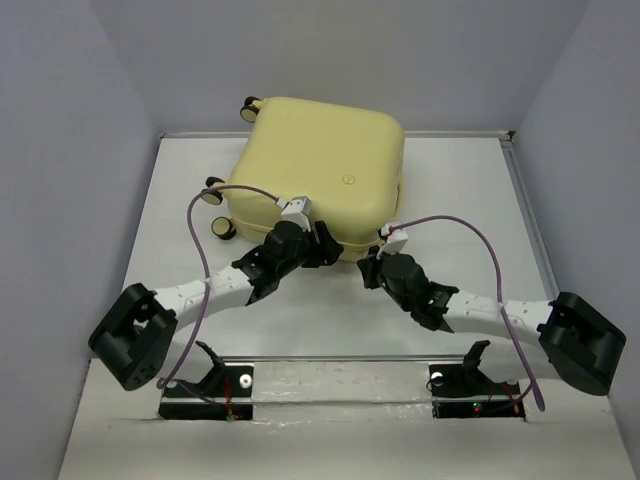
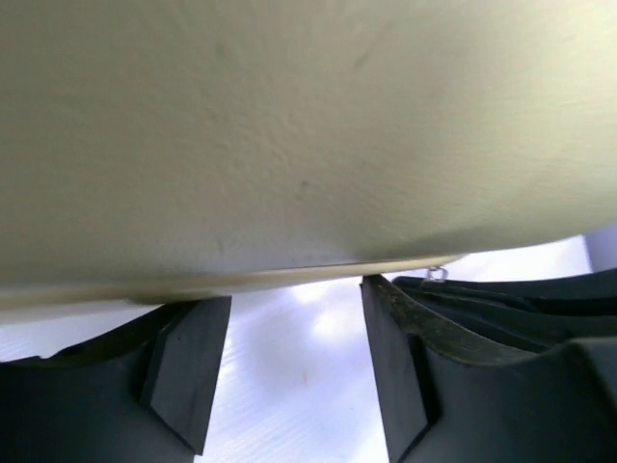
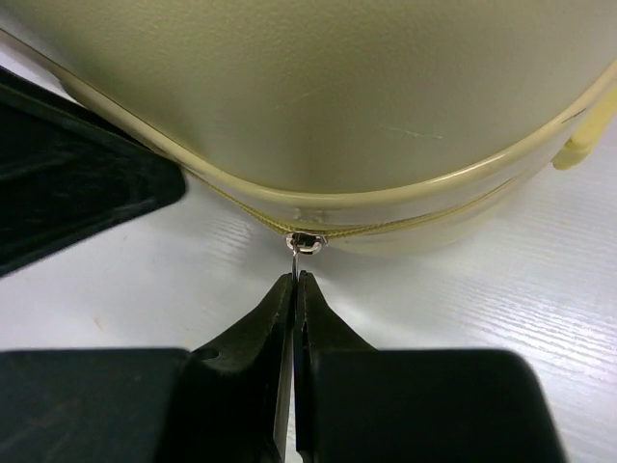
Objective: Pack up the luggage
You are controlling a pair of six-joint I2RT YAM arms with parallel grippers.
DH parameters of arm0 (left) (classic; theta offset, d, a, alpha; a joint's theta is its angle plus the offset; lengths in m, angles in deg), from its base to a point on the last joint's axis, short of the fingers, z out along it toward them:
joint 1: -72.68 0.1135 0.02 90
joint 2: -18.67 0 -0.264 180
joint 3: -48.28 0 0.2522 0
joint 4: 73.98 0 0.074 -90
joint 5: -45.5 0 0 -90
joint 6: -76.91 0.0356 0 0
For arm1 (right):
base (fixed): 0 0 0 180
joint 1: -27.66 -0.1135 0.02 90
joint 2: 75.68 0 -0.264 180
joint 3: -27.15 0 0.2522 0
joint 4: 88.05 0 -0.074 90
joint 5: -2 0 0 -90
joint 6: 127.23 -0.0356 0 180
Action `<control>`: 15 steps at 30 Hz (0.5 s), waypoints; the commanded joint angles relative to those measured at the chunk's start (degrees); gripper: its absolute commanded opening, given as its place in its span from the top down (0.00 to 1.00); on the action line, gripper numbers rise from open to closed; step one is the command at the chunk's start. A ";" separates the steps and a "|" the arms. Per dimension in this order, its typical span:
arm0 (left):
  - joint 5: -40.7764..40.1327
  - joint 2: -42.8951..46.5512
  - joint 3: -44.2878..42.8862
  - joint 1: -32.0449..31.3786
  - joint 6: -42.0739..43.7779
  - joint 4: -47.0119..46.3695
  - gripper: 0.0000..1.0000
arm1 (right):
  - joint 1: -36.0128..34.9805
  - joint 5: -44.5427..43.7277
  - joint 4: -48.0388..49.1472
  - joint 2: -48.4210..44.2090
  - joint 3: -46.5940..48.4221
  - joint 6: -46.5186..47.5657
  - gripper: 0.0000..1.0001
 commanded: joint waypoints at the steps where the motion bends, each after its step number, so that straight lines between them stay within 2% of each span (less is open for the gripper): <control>1: 4.04 13.33 0.77 4.49 -0.60 1.67 0.17 | -2.36 1.32 -0.29 -2.33 1.87 -1.00 0.93; 2: 4.94 15.61 0.78 6.07 -0.69 7.09 0.12 | -2.36 1.84 -0.46 -2.42 1.87 -0.83 0.93; 3: 6.17 19.73 0.26 10.61 0.01 10.01 0.03 | -2.36 2.11 -0.38 -2.34 2.13 -0.30 0.93; 4: 8.27 21.59 -0.18 13.35 0.36 14.74 0.01 | -2.36 2.37 -0.46 -2.16 2.39 -0.21 0.93; 7: 11.26 27.14 -2.81 22.58 2.64 20.13 0.01 | -2.36 2.81 -0.90 -1.37 3.45 0.32 0.93; 8: 12.32 27.76 -3.52 28.96 2.91 22.32 0.01 | -2.36 3.25 -0.90 -1.28 3.71 0.41 0.93; 10: 15.39 27.60 -5.27 35.06 3.18 22.70 0.01 | -2.36 3.43 -1.17 -1.19 4.07 0.49 0.93; 11: 16.10 25.94 -5.72 40.05 2.83 22.61 0.01 | -2.36 3.43 -1.34 -1.28 3.98 0.58 0.93; 15: 20.32 19.09 -6.43 48.34 -1.38 17.17 0.01 | -2.36 2.90 -1.96 -2.33 3.37 0.67 0.93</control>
